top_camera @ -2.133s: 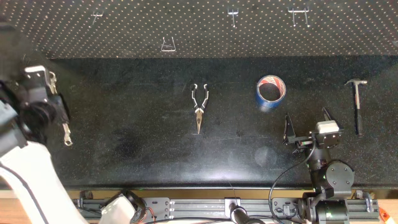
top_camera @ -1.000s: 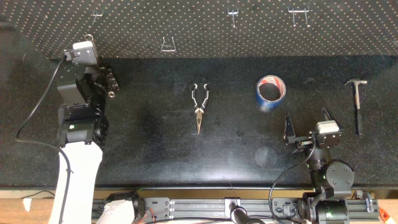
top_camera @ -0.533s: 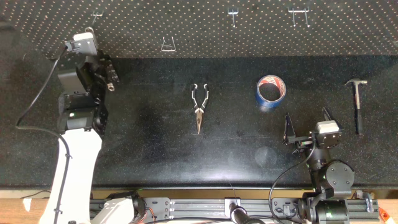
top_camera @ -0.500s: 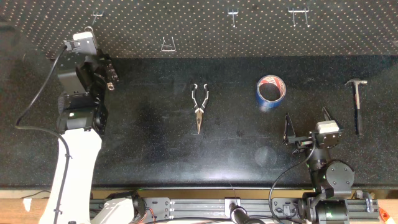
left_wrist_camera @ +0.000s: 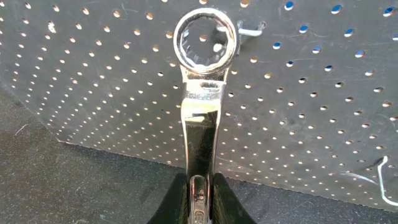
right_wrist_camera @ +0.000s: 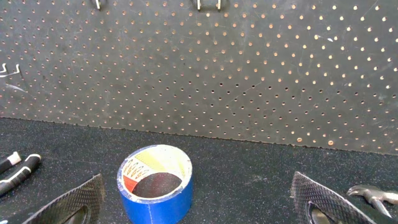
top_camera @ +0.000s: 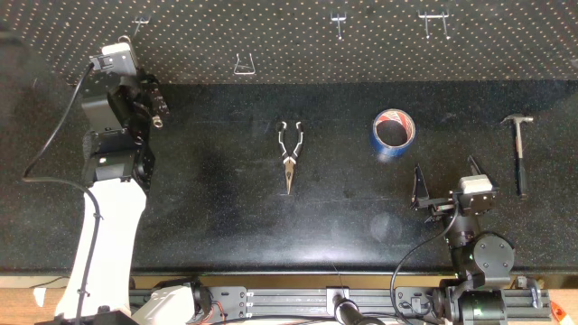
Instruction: Place Tools Onto Pegboard
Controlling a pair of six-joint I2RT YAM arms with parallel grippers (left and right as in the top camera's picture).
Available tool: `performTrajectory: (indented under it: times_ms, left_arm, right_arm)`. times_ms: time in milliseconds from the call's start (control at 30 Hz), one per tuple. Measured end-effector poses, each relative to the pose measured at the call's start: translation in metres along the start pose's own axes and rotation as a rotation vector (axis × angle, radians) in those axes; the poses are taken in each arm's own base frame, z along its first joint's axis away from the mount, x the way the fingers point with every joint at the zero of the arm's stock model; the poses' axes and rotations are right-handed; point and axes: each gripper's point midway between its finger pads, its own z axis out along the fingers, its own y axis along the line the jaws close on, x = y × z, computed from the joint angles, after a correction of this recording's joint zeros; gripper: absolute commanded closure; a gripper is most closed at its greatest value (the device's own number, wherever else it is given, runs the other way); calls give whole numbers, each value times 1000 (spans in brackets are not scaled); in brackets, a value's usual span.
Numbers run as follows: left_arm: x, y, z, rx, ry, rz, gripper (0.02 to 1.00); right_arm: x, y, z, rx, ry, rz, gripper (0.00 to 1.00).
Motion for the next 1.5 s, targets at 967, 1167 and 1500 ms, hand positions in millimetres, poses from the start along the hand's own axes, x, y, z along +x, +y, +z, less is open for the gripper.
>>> performTrajectory:
  times_ms: [967, 1167, 1500]
  left_arm:
    - [8, -6, 24, 28, 7, 0, 991]
    - [7, -8, 33, 37, -11, 0, 989]
    - [-2, -16, 52, 74, -20, -1, 989]
  right_arm:
    - [0, 0, 0, 0, 0, 0, 25]
    - [0, 0, 0, 0, 0, 0, 25]
    - [0, 0, 0, 0, 0, 0, 25]
